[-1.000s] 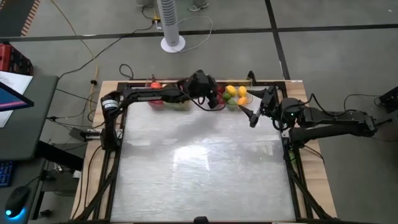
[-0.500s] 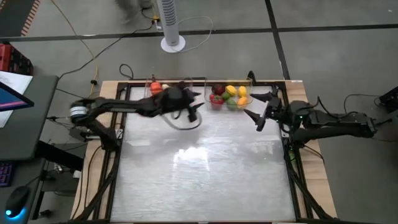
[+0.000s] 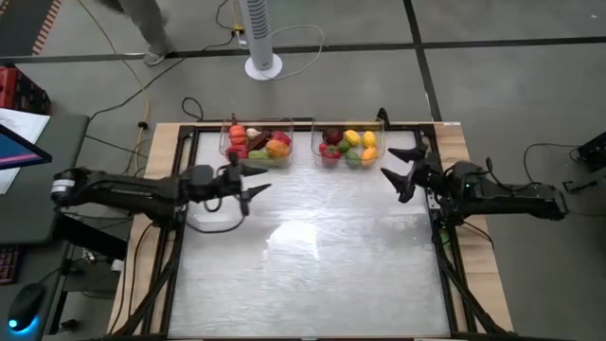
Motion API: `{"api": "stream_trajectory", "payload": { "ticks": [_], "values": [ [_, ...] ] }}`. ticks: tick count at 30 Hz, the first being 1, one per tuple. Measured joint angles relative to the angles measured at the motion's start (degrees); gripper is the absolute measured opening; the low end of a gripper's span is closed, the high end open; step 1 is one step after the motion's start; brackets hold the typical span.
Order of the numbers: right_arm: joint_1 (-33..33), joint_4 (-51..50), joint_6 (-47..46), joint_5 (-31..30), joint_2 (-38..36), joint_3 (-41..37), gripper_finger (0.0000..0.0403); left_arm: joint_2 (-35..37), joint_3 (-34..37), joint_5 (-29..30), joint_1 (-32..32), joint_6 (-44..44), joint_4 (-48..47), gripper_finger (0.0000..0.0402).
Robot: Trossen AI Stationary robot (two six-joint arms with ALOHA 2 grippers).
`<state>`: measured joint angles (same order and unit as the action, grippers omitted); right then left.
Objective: Sort produce into baskets
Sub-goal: Return to Home position
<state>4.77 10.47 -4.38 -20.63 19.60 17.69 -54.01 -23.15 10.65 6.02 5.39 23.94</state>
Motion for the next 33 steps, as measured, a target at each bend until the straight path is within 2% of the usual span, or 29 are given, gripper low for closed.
{"api": "stream_trajectory", "payload": {
  "ticks": [6, 11, 16, 20, 27, 33],
  "values": [
    [-0.71, -5.67, -4.62, -1.17, -5.49, -0.08, 0.0368, 14.0, 8.65, -2.81, -1.67, -3.34, 0.89, 0.0177],
    [-2.12, -3.79, -1.36, 1.21, -9.98, -3.13, 0.0368, 23.39, 13.73, -2.64, -5.04, -5.1, 0.91, 0.0163],
    [-2.37, 4.99, -1.03, -0.52, -13.01, -11.57, 0.0368, 29.42, 15.43, 3.14, -9.06, -0.9, 0.1, 0.0143],
    [-2.39, 11.54, -2.22, -0.6, -13.88, -17.21, 0.0368, 32.46, 15.44, 4.11, -11.12, 0.0, -0.68, 0.0127],
    [-2.44, 11.15, -2.85, -0.49, -14.05, -17.18, 0.0368, 33.58, 15.45, 5.33, -13.65, -5.49, -8.65, 0.0108],
    [-1.89, 10.68, -1.33, -0.54, -14.01, -17.2, 0.0368, 33.65, 15.46, 6.74, -15.75, -6.51, -9.4, 0.01]
  ]
}}
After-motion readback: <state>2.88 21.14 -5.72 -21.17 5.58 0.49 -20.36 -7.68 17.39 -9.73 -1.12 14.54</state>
